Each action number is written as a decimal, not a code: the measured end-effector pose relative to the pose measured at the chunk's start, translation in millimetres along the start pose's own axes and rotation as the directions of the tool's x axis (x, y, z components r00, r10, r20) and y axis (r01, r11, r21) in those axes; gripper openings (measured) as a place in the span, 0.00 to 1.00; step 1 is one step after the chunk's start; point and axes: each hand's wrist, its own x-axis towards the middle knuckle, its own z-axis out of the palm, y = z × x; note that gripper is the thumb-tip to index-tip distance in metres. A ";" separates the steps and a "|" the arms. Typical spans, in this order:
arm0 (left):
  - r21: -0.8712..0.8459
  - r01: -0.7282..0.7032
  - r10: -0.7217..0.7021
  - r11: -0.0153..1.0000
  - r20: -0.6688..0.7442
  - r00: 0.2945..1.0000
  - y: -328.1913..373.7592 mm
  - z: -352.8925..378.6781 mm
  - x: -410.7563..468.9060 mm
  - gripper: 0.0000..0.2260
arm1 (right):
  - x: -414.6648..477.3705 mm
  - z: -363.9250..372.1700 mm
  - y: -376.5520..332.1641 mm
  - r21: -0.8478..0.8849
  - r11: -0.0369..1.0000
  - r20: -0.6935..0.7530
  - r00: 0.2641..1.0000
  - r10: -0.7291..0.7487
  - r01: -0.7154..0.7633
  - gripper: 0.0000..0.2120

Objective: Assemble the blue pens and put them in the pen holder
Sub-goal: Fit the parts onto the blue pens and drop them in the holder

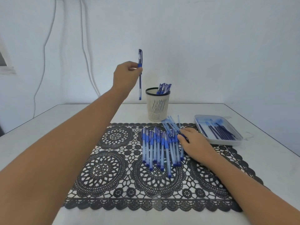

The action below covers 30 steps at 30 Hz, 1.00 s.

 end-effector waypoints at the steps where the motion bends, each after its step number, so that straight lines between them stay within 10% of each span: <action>1: -0.034 0.014 -0.015 0.999 -0.032 0.999 2.1 4.7 10.7 0.04 | 0.5 0.2 0.6 0.012 1.000 -0.003 1.000 0.003 -0.003 0.22; 7: -0.020 0.045 -0.047 0.999 -0.114 0.992 -4.6 37.9 47.0 0.02 | 3.6 -0.7 2.5 0.020 1.000 0.000 1.000 0.000 0.000 0.22; 15: 0.406 0.094 -0.170 0.909 0.156 0.973 -42.4 69.0 34.6 0.04 | 5.5 -0.4 4.9 0.007 1.000 -0.003 1.000 -0.005 0.005 0.22; 30: 0.522 -0.002 -0.216 0.853 0.355 0.910 -64.7 1.6 -73.3 0.08 | 6.1 0.5 4.8 -0.023 1.000 -0.012 1.000 -0.011 0.010 0.21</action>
